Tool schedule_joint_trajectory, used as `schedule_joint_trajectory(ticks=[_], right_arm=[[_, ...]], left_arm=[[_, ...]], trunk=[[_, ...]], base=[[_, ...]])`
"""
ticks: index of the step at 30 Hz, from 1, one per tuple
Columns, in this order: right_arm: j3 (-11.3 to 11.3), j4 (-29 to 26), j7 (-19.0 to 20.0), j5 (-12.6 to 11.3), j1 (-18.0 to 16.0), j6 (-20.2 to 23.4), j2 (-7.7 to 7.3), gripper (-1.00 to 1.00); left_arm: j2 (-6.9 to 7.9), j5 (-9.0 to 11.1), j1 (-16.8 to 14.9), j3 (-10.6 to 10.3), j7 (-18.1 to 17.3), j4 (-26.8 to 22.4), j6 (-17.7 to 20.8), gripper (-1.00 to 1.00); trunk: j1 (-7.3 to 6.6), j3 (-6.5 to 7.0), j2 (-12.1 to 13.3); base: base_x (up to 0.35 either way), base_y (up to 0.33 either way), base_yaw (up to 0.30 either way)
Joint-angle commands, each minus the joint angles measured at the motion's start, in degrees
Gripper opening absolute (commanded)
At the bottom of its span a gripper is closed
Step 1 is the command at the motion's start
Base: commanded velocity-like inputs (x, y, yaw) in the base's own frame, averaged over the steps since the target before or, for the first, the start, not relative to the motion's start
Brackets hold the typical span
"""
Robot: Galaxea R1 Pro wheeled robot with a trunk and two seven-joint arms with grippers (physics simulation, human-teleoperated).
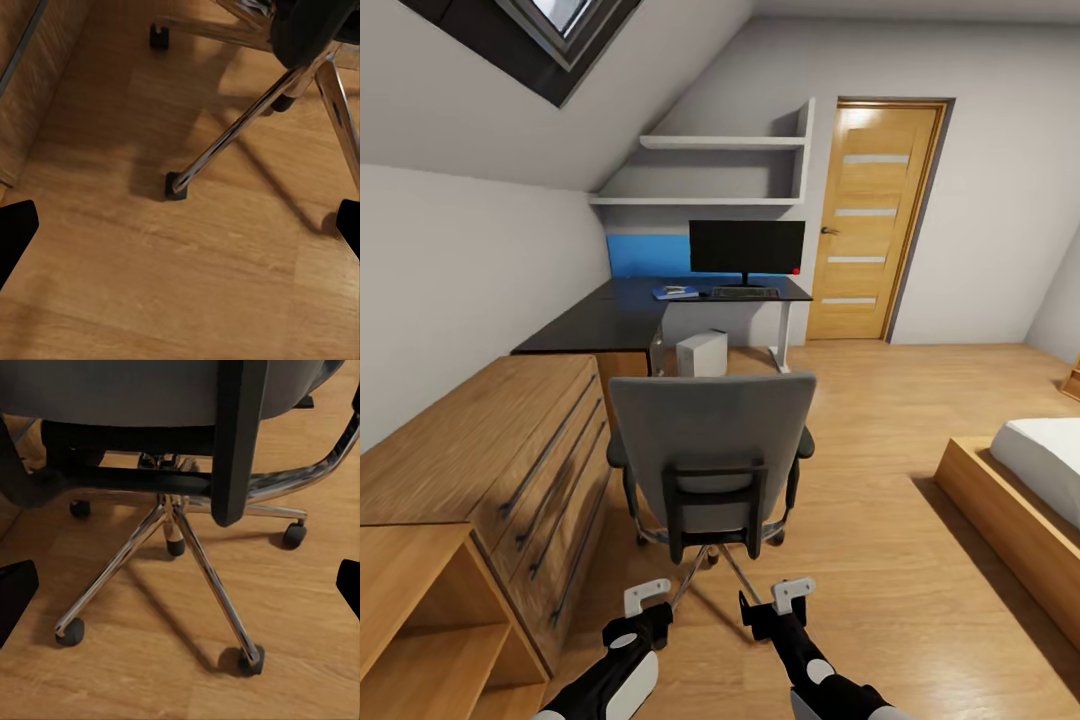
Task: In the bedroom, organize the workspace by keeping the computer under the desk, ensuring the monitor is on the desk, placing the keyboard on the desk next to the monitor, placing the mouse on the desk next to the keyboard, moving the folder from the swivel chair onto the desk next to the mouse, stacking the notebook on top of the folder with the pen on top of the notebook, and positioning the swivel chair next to the desk.
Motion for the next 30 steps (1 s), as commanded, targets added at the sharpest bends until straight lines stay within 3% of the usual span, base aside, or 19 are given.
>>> schedule_joint_trajectory(ticks=[1,20,30], right_arm=[[0.5,0.2,-0.3,-0.1,-0.1,-0.1,0.01,1.0],[0.3,0.6,-0.1,-0.1,-0.1,-0.5,-0.05,1.0],[0.3,0.6,-0.1,-0.2,-0.1,-0.6,-0.05,1.0]], left_arm=[[0.05,0.5,-0.1,-0.5,0.4,0.0,-0.2,1.0],[0.05,0.5,-0.1,-0.6,0.4,0.1,-0.2,1.0],[0.05,0.5,-0.1,-0.6,0.4,0.1,-0.2,1.0]], trunk=[[0.01,-0.05,0.0],[0.01,-0.05,0.0],[0.01,-0.05,0.0]], base=[[0.083,0.0,0.0],[0.089,0.0,0.0],[0.215,0.0,0.0]])
